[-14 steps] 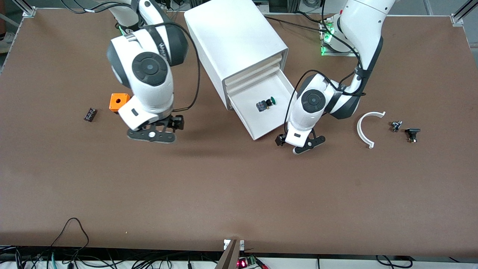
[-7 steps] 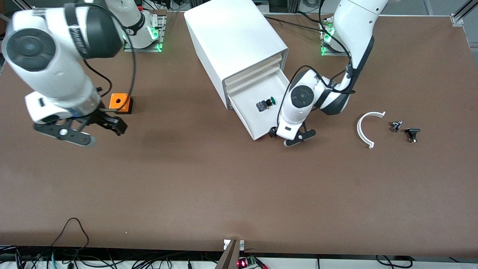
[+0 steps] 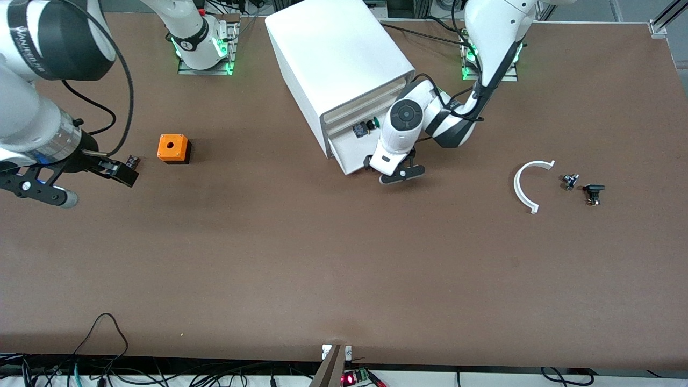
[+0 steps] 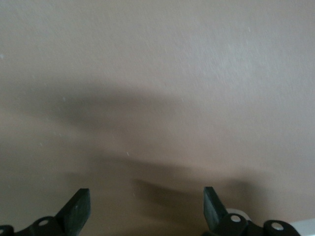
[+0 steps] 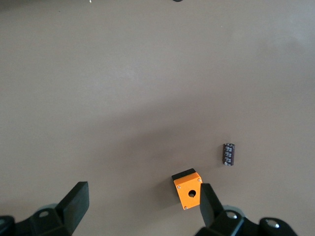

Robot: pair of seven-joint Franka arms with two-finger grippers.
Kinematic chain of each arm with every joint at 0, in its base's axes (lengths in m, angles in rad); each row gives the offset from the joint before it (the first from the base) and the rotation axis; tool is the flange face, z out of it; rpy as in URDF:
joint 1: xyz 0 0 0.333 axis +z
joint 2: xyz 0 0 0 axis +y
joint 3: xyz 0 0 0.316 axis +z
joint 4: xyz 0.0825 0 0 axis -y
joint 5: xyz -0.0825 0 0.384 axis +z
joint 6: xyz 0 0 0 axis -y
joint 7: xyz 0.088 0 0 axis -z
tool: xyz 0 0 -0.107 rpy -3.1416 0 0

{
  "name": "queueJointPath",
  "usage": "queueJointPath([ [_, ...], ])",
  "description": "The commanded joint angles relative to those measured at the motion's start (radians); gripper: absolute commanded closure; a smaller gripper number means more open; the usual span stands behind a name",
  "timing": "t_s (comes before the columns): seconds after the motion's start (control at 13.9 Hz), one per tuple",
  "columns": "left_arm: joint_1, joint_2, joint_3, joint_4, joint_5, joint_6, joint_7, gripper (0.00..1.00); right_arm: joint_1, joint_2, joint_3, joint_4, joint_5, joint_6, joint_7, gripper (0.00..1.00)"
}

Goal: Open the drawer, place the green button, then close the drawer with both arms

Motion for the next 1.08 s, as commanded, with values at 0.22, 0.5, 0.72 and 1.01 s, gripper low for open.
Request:
queueJointPath([
  [0.22,0.003,-0.051,-0.084,-0.056,0.018,-0.01,-0.015,0.0,-0.087,-0.076,0.006,-0.094,0.029,0.048,-0.275,0.0],
  [0.5,0.003,-0.053,-0.11,-0.062,0.012,-0.01,-0.016,0.0,-0.093,-0.115,-0.055,-0.169,0.087,0.061,-0.368,0.0],
  [0.72,0.012,-0.062,-0.11,-0.062,0.01,-0.01,-0.016,0.0,-0.091,-0.181,-0.158,-0.291,0.169,0.146,-0.558,0.0],
  [1.01,0.077,-0.12,-0.11,-0.056,0.01,-0.029,-0.016,0.0,-0.088,-0.211,-0.138,-0.313,0.158,0.134,-0.497,0.0],
])
